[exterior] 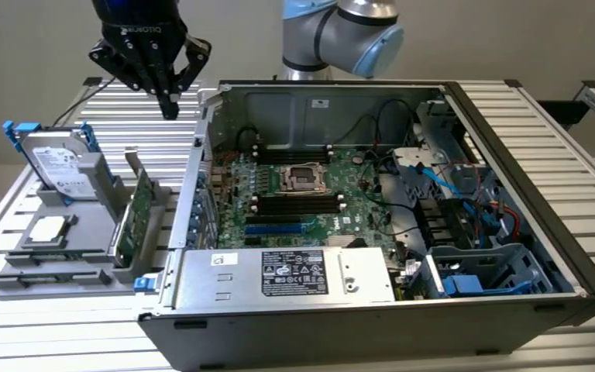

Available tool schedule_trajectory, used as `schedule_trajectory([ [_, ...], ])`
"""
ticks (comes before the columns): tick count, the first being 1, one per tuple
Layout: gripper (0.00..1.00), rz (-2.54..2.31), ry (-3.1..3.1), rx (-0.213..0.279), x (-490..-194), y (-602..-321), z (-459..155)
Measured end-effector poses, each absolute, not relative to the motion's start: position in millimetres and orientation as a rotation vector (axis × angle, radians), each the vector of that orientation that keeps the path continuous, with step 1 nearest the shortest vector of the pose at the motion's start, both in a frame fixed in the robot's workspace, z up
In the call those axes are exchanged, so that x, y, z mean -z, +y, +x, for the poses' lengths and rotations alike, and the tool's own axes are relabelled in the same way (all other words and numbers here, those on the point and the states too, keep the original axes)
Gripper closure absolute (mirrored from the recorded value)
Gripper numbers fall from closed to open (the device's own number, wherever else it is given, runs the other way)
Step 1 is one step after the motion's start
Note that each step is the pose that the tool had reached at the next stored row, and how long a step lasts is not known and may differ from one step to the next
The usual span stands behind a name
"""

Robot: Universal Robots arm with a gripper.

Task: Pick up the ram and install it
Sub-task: 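Reach for the ram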

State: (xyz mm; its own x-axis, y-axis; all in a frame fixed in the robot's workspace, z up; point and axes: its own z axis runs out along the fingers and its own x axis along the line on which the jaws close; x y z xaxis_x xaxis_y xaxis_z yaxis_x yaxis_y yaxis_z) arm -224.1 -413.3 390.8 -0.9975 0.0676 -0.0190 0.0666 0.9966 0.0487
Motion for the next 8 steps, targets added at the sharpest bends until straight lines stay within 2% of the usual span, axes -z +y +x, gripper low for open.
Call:
schedule_trajectory([
  [8,0.89,0.105,3.118,-0.075,-388.8,-417.4,-260.2],
])
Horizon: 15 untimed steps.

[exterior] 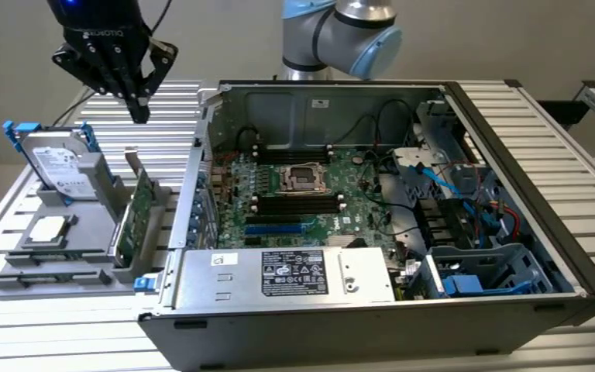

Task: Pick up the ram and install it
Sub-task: 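Reach for the ram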

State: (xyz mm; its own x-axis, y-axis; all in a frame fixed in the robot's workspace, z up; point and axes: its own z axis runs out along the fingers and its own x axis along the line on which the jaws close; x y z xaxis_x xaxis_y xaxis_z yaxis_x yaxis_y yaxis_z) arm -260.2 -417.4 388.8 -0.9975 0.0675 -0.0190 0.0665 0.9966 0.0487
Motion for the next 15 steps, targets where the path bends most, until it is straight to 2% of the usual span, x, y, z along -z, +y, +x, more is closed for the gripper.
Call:
schedule_trajectory([
  [15,0.89,0.105,3.121,-0.075,-381.2,-428.4,-312.3],
])
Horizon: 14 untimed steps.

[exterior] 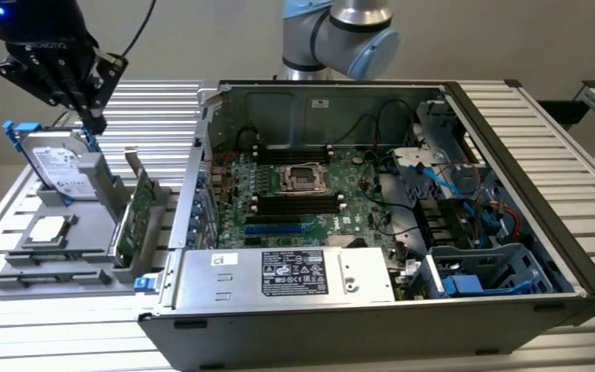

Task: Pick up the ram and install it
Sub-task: 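Reach for the ram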

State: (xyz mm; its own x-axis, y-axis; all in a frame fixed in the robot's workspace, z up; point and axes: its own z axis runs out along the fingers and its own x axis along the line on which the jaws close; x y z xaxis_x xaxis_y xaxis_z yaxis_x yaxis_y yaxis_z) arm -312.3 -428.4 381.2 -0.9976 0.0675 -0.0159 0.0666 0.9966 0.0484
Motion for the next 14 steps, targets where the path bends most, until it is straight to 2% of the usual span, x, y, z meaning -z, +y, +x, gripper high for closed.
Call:
schedule_trajectory([
  [14,0.89,0.105,3.133,-0.074,-372.0,-442.3,-351.7],
])
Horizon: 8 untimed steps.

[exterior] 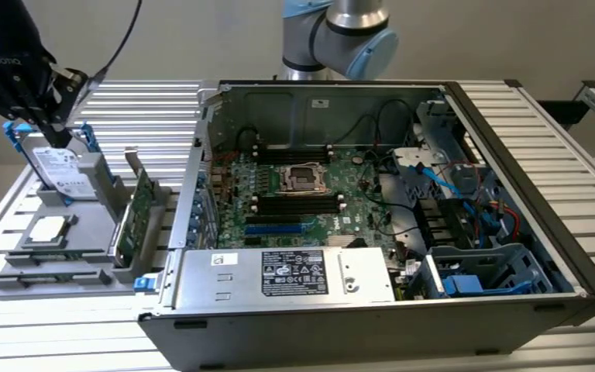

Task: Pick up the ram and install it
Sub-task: 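Reach for the ram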

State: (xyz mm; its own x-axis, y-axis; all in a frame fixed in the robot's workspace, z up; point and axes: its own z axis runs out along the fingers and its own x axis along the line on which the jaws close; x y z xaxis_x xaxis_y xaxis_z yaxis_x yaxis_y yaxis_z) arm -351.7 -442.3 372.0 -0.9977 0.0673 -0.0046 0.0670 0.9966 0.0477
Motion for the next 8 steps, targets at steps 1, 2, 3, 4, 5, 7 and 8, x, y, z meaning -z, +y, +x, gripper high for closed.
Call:
schedule_trajectory([
  [1,0.89,0.106,3.134,-0.074,-371.4,-444.1,-353.8],
  [2,0.89,0.106,3.136,-0.074,-370.9,-445.9,-355.7],
  [3,0.89,0.106,3.138,-0.074,-370.4,-447.6,-357.5],
  [4,0.89,0.106,3.139,-0.074,-369.9,-449.4,-359.3],
  [5,0.89,0.106,3.141,-0.074,-369.4,-451.1,-361.1],
  [7,0.89,0.106,3.144,-0.073,-368.7,-454.6,-364.3],
  [8,0.89,0.107,3.145,-0.073,-368.2,-456.3,-365.9],
])
